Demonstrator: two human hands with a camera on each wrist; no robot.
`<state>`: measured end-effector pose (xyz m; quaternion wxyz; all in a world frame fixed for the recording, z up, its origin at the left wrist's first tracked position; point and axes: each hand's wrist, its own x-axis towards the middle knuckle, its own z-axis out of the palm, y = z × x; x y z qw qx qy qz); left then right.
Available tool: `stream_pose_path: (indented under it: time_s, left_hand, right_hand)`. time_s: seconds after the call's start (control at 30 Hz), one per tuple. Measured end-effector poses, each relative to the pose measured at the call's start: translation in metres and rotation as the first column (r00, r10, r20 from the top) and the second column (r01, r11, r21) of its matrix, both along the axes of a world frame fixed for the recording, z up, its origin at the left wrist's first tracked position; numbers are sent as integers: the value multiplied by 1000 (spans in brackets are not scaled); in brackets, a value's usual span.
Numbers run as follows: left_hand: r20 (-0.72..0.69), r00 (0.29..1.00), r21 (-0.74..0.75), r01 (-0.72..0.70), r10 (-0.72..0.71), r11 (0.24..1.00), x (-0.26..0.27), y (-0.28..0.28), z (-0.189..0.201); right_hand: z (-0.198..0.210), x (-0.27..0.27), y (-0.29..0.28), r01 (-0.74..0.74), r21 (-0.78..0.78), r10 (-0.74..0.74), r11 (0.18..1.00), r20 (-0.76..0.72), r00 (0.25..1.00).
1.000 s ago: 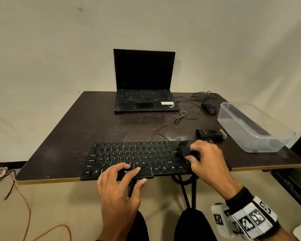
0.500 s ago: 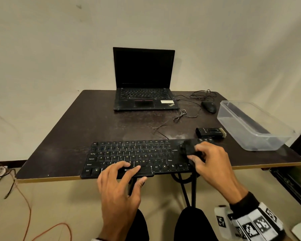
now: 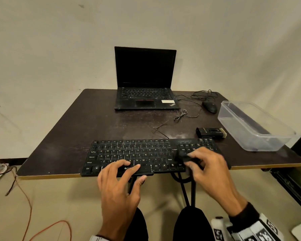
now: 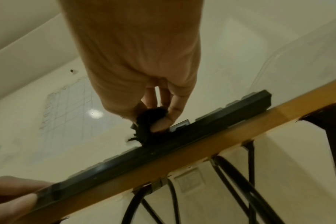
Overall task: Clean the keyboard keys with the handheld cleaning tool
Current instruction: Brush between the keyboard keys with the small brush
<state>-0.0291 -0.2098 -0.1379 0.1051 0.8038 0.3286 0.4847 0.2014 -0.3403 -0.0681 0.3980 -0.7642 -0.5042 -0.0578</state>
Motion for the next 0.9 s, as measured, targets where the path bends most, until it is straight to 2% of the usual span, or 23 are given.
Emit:
stream_pose_path:
  time_s: [0.07, 0.2, 0.37, 0.5, 0.53, 0.67, 0.7, 0.83, 0.9]
  left_hand:
    - [-12, 1000, 5, 5, -5, 1000, 0, -1, -1]
    - [-6, 1000, 0, 1, -1, 1000, 0, -1, -1]
    - [-5, 1000, 8, 2, -2, 1000, -1, -1, -1]
    - [-13, 1000, -3, -3, 3, 1000, -1, 0, -2]
    - [-14, 1000, -9, -2, 2, 1000, -1, 0, -2]
    - [-17, 1000, -13, 0, 0, 1000, -1, -1, -2]
    - [-16, 1000, -10, 1, -1, 1000, -1, -1, -2]
    - [-14, 1000, -8, -5, 5, 1000, 0, 0, -3]
    - [-19, 1000, -12, -6, 5, 1000, -1, 0, -3]
  right_hand:
    - [0, 8, -2, 79, 8, -79, 997, 1, 997]
    - [-2, -15, -7, -78, -11, 78, 997, -1, 997]
    - [-4, 9, -9, 79, 43, -80, 996, 1, 997]
    - [-8, -18, -10, -99, 8, 99, 995, 11, 995]
    - [-8, -16, -11, -98, 19, 98, 995, 2, 995]
    - [-7, 15, -18, 114, 78, -113, 990, -27, 993]
    - [-7, 15, -18, 126, 76, -125, 989, -28, 992]
    - [-12, -16, -17, -63, 53, 64, 997, -13, 998]
    - [-13, -9, -17, -66, 65, 67, 996, -14, 998]
